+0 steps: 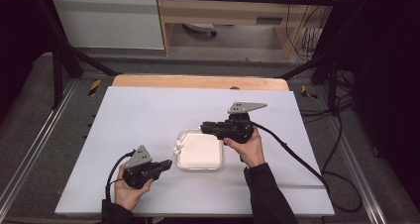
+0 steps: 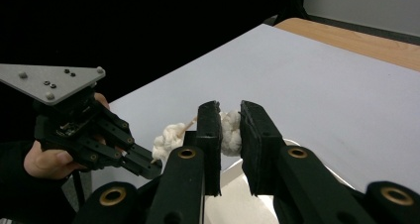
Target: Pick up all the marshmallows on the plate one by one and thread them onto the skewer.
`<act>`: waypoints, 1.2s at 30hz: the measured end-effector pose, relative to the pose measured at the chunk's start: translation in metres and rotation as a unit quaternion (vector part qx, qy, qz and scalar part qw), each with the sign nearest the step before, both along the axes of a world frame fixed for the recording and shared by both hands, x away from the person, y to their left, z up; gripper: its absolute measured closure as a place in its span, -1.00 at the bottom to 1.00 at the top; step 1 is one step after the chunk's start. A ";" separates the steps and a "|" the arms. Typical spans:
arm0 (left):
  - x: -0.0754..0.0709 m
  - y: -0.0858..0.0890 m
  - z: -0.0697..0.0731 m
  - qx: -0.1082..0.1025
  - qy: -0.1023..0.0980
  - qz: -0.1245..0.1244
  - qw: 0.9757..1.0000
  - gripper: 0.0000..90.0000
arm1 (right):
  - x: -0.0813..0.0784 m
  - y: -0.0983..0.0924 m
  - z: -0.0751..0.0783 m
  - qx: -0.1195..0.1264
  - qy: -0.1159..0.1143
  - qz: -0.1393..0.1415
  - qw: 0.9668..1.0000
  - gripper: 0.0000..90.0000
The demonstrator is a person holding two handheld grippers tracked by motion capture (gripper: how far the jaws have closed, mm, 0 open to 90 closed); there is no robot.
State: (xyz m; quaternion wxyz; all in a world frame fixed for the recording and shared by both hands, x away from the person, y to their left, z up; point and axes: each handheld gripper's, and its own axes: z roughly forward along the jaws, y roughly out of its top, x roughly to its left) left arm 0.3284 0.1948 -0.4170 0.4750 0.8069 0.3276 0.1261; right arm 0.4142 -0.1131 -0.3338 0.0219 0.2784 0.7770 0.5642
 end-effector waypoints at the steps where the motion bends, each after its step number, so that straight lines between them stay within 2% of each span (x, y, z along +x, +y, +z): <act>1: 0.000 0.000 0.000 0.000 0.000 0.000 1.000 0.97 | 0.000 0.001 0.001 0.002 -0.001 0.002 1.000 0.76; 14: -0.001 -0.003 0.000 -0.001 -0.002 -0.008 1.000 0.97 | 0.004 0.006 0.004 0.018 0.005 0.007 1.000 0.76; 25: -0.002 -0.004 0.001 0.002 -0.003 -0.010 1.000 0.97 | 0.005 0.019 0.001 0.014 0.012 0.025 1.000 0.76; 36: -0.002 -0.004 0.001 0.002 -0.004 -0.011 1.000 0.97 | 0.009 0.021 -0.002 0.012 0.021 0.023 0.999 0.76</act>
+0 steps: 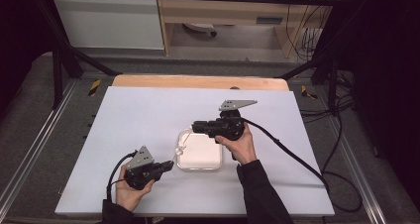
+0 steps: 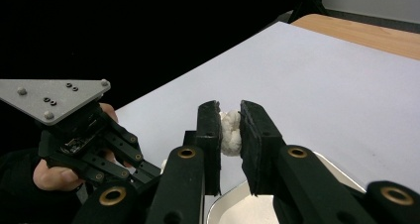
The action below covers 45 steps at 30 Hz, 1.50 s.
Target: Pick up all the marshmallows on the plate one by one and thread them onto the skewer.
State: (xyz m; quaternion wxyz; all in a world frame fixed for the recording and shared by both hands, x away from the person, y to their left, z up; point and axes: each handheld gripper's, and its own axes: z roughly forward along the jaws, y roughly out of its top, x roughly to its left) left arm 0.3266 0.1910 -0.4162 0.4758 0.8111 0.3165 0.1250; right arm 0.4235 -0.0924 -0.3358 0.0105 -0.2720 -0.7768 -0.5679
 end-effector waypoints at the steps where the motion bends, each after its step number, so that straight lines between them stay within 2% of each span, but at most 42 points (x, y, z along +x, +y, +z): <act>1: 0.000 0.000 0.000 0.000 0.000 0.000 1.000 0.97 | 0.000 0.000 -0.001 0.000 0.000 0.002 1.000 0.76; 9: 0.000 0.000 -0.001 0.003 0.002 0.000 1.000 0.97 | 0.001 0.003 -0.005 0.001 0.010 0.008 1.000 0.76; 28: 0.001 -0.004 -0.004 0.033 0.006 -0.008 0.999 0.97 | -0.001 0.008 -0.011 -0.006 0.026 0.040 0.999 0.79; 41: 0.000 -0.005 -0.005 0.037 0.010 -0.003 0.999 0.98 | -0.005 0.012 -0.017 0.000 0.033 0.055 0.998 0.80; 45: -0.001 -0.007 -0.002 0.038 0.012 -0.001 0.999 0.98 | -0.005 0.012 -0.017 -0.011 0.031 0.049 0.998 0.80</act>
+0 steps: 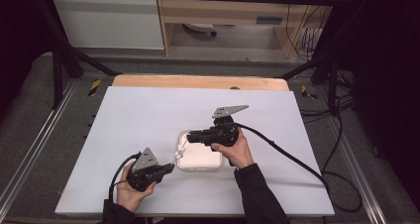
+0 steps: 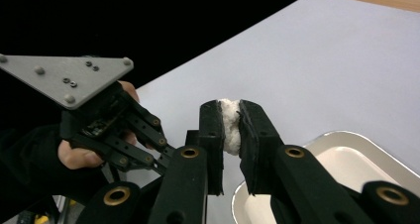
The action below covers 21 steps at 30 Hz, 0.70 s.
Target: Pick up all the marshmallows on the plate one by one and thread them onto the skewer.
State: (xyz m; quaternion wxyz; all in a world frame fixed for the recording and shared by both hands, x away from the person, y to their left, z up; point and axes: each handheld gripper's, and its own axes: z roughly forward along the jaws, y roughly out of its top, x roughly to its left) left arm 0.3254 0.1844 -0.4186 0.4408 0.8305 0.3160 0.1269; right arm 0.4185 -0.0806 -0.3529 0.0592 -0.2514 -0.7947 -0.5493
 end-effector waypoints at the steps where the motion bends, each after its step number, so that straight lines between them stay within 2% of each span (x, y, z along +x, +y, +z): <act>1: 0.000 0.000 0.000 -0.003 -0.006 0.000 1.000 0.98 | 0.000 0.000 0.000 0.000 0.000 0.001 1.000 0.80; 3: -0.001 0.000 0.000 0.001 -0.006 0.007 1.000 0.98 | -0.001 0.000 0.000 0.003 0.000 0.005 1.000 0.80; 4: -0.001 0.000 0.000 -0.004 -0.007 0.003 1.000 0.98 | -0.001 0.001 0.000 0.006 0.001 0.004 1.000 0.80; 5: -0.001 0.000 0.001 0.001 -0.007 0.008 1.000 0.98 | -0.001 0.001 -0.001 0.006 0.001 0.004 1.000 0.80; 6: -0.001 0.000 0.000 -0.004 -0.007 0.004 1.000 0.98 | -0.001 0.001 -0.001 0.005 0.001 0.005 1.000 0.80; 17: -0.001 -0.002 -0.001 0.003 -0.007 0.002 1.000 0.98 | -0.003 0.004 -0.005 0.011 0.004 0.016 1.000 0.80; 21: -0.001 -0.002 -0.001 0.004 -0.008 0.000 1.000 0.98 | -0.004 0.004 -0.006 0.005 0.003 0.018 1.000 0.81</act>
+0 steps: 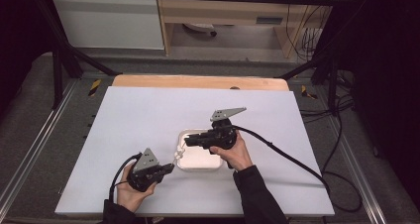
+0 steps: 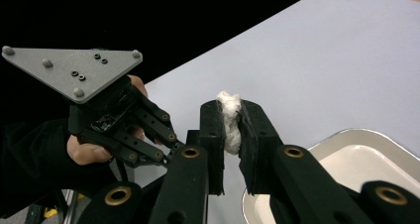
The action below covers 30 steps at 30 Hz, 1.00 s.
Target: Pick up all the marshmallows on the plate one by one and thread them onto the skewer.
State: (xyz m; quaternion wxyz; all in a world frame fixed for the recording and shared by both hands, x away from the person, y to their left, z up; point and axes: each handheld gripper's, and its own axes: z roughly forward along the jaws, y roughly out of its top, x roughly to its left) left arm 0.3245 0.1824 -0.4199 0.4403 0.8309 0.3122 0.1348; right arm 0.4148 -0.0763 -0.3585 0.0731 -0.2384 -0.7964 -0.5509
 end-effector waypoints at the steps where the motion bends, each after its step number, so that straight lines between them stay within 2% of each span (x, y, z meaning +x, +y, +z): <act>1: 0.000 0.000 0.000 0.001 0.000 0.000 1.000 0.98 | 0.000 0.000 0.000 -0.001 0.000 0.000 1.000 0.81; 10: 0.000 -0.001 -0.001 0.003 0.001 0.001 1.000 0.98 | -0.002 0.001 -0.002 -0.020 -0.004 -0.004 1.000 0.82; 30: -0.001 -0.003 0.000 0.012 0.004 0.001 1.000 0.98 | -0.003 0.005 -0.007 -0.016 -0.003 0.003 1.000 0.82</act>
